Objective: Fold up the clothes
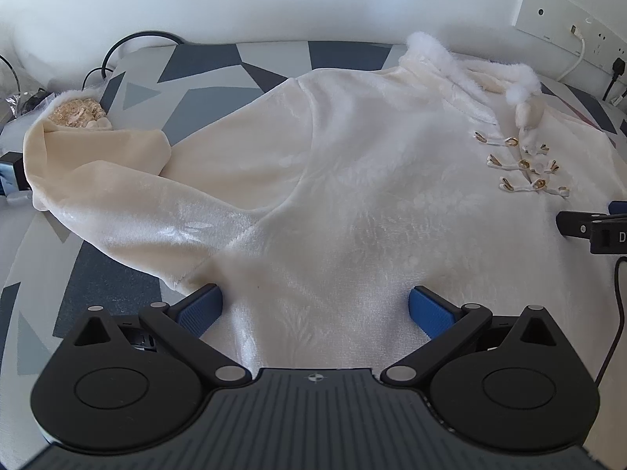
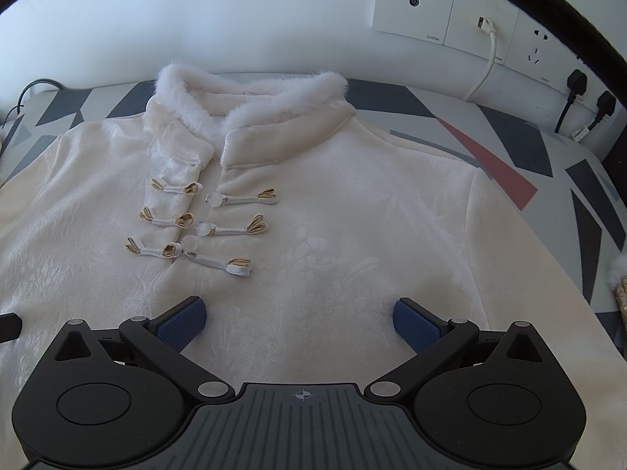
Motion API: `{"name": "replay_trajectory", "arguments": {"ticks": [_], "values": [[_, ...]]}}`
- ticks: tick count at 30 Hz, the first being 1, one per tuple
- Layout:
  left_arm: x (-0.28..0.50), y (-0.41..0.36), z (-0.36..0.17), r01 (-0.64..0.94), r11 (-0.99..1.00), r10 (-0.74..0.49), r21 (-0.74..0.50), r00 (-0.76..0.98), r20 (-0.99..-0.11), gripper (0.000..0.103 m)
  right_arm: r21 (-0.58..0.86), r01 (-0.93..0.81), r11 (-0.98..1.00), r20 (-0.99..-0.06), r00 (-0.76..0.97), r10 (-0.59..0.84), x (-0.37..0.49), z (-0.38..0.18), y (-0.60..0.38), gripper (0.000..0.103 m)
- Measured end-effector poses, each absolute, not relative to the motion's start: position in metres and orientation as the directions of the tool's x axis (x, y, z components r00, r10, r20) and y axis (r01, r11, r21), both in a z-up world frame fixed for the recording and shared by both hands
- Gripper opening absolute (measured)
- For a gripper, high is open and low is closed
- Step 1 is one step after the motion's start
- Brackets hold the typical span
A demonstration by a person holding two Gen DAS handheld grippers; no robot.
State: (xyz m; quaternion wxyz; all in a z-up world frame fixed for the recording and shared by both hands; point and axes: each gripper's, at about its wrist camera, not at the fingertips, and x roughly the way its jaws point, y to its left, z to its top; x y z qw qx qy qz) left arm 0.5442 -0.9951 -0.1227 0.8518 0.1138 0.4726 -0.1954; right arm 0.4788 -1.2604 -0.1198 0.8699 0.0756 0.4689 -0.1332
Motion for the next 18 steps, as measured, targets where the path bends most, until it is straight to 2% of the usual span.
{"name": "replay_trajectory", "arguments": {"ticks": [13,18], "values": [[0.558,-1.003,-0.117,0.503,0.863,-0.207,0.041,0.428,-0.88,0.103,0.009,0.325,0.946,-0.845,0.509,-0.167,0.481,-0.119,-1.26,0.102],[0.56,-0.983,-0.083,0.45,0.89,-0.212,0.077,0.557,-0.803,0.102,0.057,0.403,0.913,-0.88,0.452,-0.144,0.472,-0.109,-1.257,0.102]]}}
